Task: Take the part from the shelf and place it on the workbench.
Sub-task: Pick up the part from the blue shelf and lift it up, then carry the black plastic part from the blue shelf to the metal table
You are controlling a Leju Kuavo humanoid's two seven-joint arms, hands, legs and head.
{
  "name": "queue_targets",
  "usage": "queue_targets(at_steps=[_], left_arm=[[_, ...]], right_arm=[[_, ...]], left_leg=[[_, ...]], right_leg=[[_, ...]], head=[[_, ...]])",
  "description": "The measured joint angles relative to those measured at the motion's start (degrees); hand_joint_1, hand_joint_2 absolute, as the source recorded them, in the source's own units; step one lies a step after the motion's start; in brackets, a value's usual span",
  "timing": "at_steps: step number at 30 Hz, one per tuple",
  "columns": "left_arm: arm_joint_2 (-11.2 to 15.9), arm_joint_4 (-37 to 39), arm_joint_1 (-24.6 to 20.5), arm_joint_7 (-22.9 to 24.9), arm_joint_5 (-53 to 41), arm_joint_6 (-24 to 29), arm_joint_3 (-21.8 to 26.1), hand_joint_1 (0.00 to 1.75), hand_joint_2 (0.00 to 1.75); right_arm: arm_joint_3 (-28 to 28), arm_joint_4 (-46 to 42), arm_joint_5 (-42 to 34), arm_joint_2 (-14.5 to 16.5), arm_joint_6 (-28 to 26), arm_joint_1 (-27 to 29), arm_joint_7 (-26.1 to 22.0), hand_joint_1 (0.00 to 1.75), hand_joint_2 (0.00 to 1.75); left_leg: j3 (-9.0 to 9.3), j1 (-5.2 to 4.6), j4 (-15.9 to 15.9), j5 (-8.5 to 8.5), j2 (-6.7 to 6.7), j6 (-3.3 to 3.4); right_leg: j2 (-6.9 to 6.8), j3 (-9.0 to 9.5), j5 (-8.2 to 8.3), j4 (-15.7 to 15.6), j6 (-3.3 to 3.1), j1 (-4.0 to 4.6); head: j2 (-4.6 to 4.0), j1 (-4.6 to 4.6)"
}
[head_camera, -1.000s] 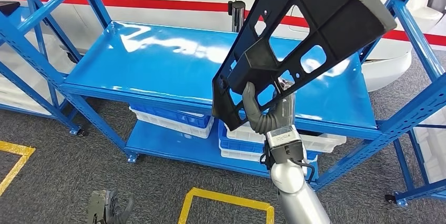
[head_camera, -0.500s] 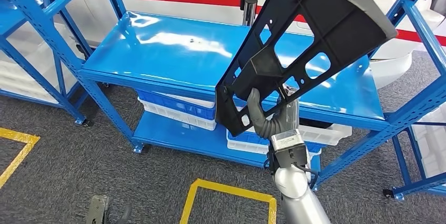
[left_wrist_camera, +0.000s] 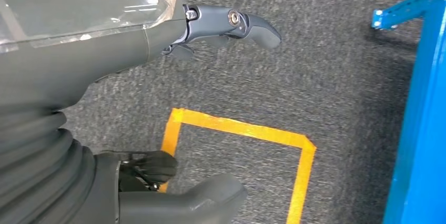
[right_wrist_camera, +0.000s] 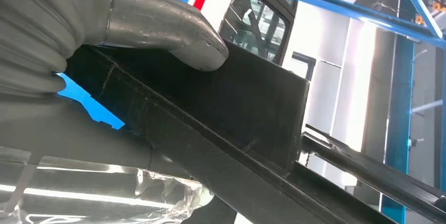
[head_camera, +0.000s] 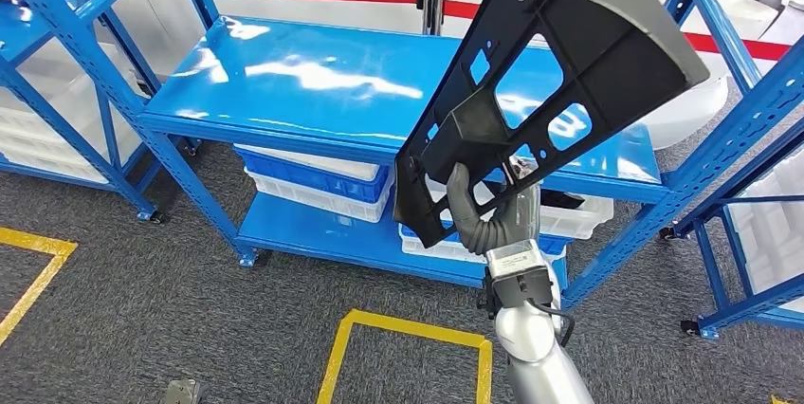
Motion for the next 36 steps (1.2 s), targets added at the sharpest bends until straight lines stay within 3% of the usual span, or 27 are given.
queue_targets(at_steps=[1, 3, 5, 6, 8, 10, 12, 14, 15, 16, 17, 20, 21, 22, 24, 25, 26, 28, 30, 31, 32, 34, 36], left_arm=[[0.0, 0.1, 0.0, 0.0, -0.1, 0.0, 0.0, 0.00, 1.75], [0.0, 0.1, 0.0, 0.0, -0.4, 0.1, 0.0, 0.00, 1.75], [0.0, 0.2, 0.0, 0.0, -0.7, 0.2, 0.0, 0.00, 1.75], [0.0, 0.2, 0.0, 0.0, -0.8, 0.2, 0.0, 0.00, 1.75], [0.0, 0.2, 0.0, -0.1, -0.9, 0.3, 0.0, 0.00, 1.75], [0.0, 0.2, 0.0, -0.1, -1.1, 0.7, 0.0, 0.00, 1.75], [0.0, 0.2, 0.0, -0.3, -1.6, 1.4, 0.0, 0.00, 1.75], [0.1, 0.2, 0.1, -0.5, -1.9, 1.9, 0.0, 0.00, 1.75], [0.1, 0.3, 0.2, -0.6, -2.0, 2.0, 0.0, 0.00, 1.75], [0.1, 0.3, 0.2, -0.7, -2.2, 2.1, 0.0, 0.00, 1.75], [0.1, 0.3, 0.2, -1.0, -2.3, 2.2, 0.1, 0.00, 1.75], [0.1, 0.3, 0.2, -2.0, -2.8, 2.4, 0.0, 0.00, 1.75], [0.1, 0.3, 0.2, -2.3, -2.9, 2.5, 0.0, 0.00, 1.75], [0.1, 0.3, 0.1, -2.6, -2.9, 2.5, 0.0, 0.00, 1.75], [0.2, 0.3, 0.1, -3.1, -3.0, 2.5, 0.1, 0.00, 1.75], [0.2, 0.3, 0.1, -3.4, -3.2, 2.4, 0.0, 0.00, 1.75], [0.3, 0.3, 0.0, -3.6, -3.4, 2.4, 0.0, 0.00, 1.75], [0.3, 0.2, -0.3, -3.9, -3.8, 2.2, 0.0, 0.00, 1.75], [0.2, 0.2, -0.5, -4.0, -4.2, 1.9, 0.0, 0.00, 1.75], [0.2, 0.2, -0.5, -4.1, -4.3, 1.7, 0.0, 0.00, 1.75], [0.2, 0.2, -0.6, -4.1, -4.4, 1.5, 0.0, 0.00, 1.75], [0.1, 0.1, -0.8, -4.1, -4.7, 1.2, 0.0, 0.00, 1.75], [0.1, 0.1, -1.1, -4.1, -4.6, 0.8, 0.0, 0.00, 1.75]], right_arm=[[0.0, 0.0, 0.2, 0.0, 0.0, 0.2, 0.0, 1.75, 1.75], [0.0, -0.1, 0.5, 0.0, 0.0, 0.4, -0.1, 1.75, 1.75], [-0.1, -0.3, 0.7, 0.1, 0.0, 0.5, -0.3, 1.75, 1.75], [-0.1, -0.4, 0.8, 0.1, 0.0, 0.5, -0.3, 1.75, 1.75], [-0.2, -0.5, 0.9, 0.1, 0.0, 0.5, -0.3, 1.75, 1.75], [-0.2, -0.5, 1.1, 0.0, 0.0, 0.6, -0.4, 1.75, 1.75], [-0.2, -0.6, 1.3, 0.0, 0.0, 0.6, -0.5, 1.75, 1.75], [-0.2, -0.6, 1.4, -0.1, -0.2, 0.8, -0.6, 1.75, 1.75], [-0.2, -0.6, 1.4, -0.2, -0.2, 0.8, -0.6, 1.75, 1.75], [-0.2, -0.6, 1.5, -0.3, -0.2, 0.9, -0.6, 1.75, 1.75], [-0.2, -0.6, 1.5, -0.4, -0.3, 0.9, -0.6, 1.75, 1.75], [0.0, -0.8, 1.8, -0.5, -0.3, 0.9, -0.7, 1.75, 1.75], [0.0, -0.9, 1.9, -0.5, -0.3, 0.9, -0.8, 1.75, 1.75], [0.1, -1.0, 1.9, -0.5, -0.3, 1.0, -0.9, 1.75, 1.75], [0.2, -1.2, 2.1, -0.5, -0.3, 1.3, -1.1, 1.75, 1.75], [0.3, -1.3, 2.2, -0.5, -0.3, 1.4, -1.1, 1.75, 1.75], [0.4, -1.4, 2.3, -0.5, -0.3, 1.5, -1.2, 1.75, 1.75], [0.5, -1.6, 2.4, -0.4, -0.3, 1.7, -1.4, 1.75, 1.75], [0.6, -1.6, 2.6, -0.4, -0.3, 2.0, -1.5, 1.75, 1.75], [0.6, -1.6, 2.6, -0.4, -0.3, 2.2, -1.5, 1.75, 1.75], [0.6, -1.6, 2.7, -0.5, -0.3, 2.3, -1.6, 1.75, 1.75], [0.7, -1.7, 2.7, -0.5, -0.3, 2.4, -1.8, 1.75, 1.75], [0.7, -1.9, 2.6, -0.5, -0.3, 2.4, -2.2, 1.75, 1.75]], left_leg=[[1.07, 0.24, -0.5, 0.95, 0.02, -0.16], [5.74, 0.72, -6.6, 3.57, 0.16, -0.40], [9.95, 0.64, -13.1, 4.33, 0.23, -0.40], [10.67, 0.40, -14.6, 4.08, 0.19, -0.22], [10.39, -0.15, -15.2, 4.42, -0.04, 0.77], [9.75, -0.40, -15.6, 5.26, -0.11, 2.18], [8.74, -0.60, -15.8, 6.23, -0.23, 3.38], [7.49, -0.94, -15.8, 7.17, -0.62, 3.93], [6.86, -1.10, -15.8, 7.65, -0.91, 4.01], [6.29, -1.25, -15.7, 8.10, -1.27, 4.01], [5.80, -1.36, -15.7, 8.52, -1.69, 3.94], [4.77, -1.59, -15.6, 9.58, -2.95, 3.38], [4.53, -1.64, -15.6, 9.88, -3.33, 3.09], [4.32, -1.68, -15.5, 10.17, -3.69, 2.79], [3.96, -1.56, -15.2, 10.43, -4.19, 2.26], [3.54, -1.47, -14.5, 9.87, -3.74, 1.99], [2.77, -1.31, -12.8, 8.60, -2.99, 1.65], [0.12, -0.82, -6.5, 4.60, -1.25, 0.80], [-2.15, -0.17, -0.4, 2.08, -0.60, -0.03], [-2.11, 0.17, 0.4, 2.27, -0.33, -0.37], [-0.94, 0.52, -1.1, 3.42, 0.06, -0.70], [3.55, 1.01, -8.2, 6.28, 1.84, -1.28], [6.40, 0.72, -13.2, 7.48, 3.23, -0.91]], right_leg=[[0.01, -0.55, 0.38, 0.1, 0.19, 0.00], [-0.01, -1.40, 1.04, 0.2, 0.64, -0.02], [-0.08, -2.01, 1.62, 0.4, 1.29, 0.15], [-0.14, -2.21, 1.91, 0.5, 1.72, 0.21], [-0.34, -2.50, 2.49, 0.4, 2.66, 0.10], [-0.40, -3.55, 1.61, 1.6, 2.99, -0.06], [-0.28, -5.90, -2.10, 6.8, 2.33, -0.06], [-0.18, -8.33, -5.93, 14.2, 1.68, -0.02], [-0.12, -8.75, -6.71, 16.5, 1.68, 0.00], [-0.03, -8.06, -6.53, 16.6, 1.87, 0.06], [0.15, -6.21, -5.70, 14.5, 2.12, 0.11], [2.31, 1.76, -3.48, 2.8, 2.11, 0.41], [2.89, 2.95, -3.35, 0.6, 1.98, 0.52], [3.08, 3.35, -3.38, -0.2, 1.88, 0.64], [2.18, 3.13, -2.99, -0.5, 1.55, 0.30], [1.70, 3.20, -2.73, -0.6, 1.22, 0.05], [1.14, 3.18, -2.47, -0.7, 0.72, -0.18], [0.05, 2.97, -2.18, -0.7, 0.08, -0.10], [-1.14, 2.75, -2.12, -0.7, -0.06, 0.08], [-1.70, 2.69, -2.12, -0.7, -0.03, 0.09], [-2.25, 2.67, -2.12, -0.7, 0.00, 0.06], [-3.19, 2.67, -2.25, -0.6, 0.30, 0.11], [-3.99, 2.45, -2.38, -0.4, 0.93, 0.43]], head=[[0.00, -0.01], [0.00, -0.03], [0.00, 0.02], [0.00, 0.04], [0.00, 0.12], [0.00, 0.17], [0.00, 0.24], [0.00, 0.29], [0.00, 0.29], [0.00, 0.29], [0.00, 0.27], [0.00, 0.23], [0.00, 0.27], [0.00, 0.26], [0.00, 0.34], [0.00, 0.26], [0.00, 0.16], [0.00, -0.04], [0.00, -0.07], [0.00, -0.10], [0.00, -0.09], [0.00, -0.13], [0.01, -0.08]])
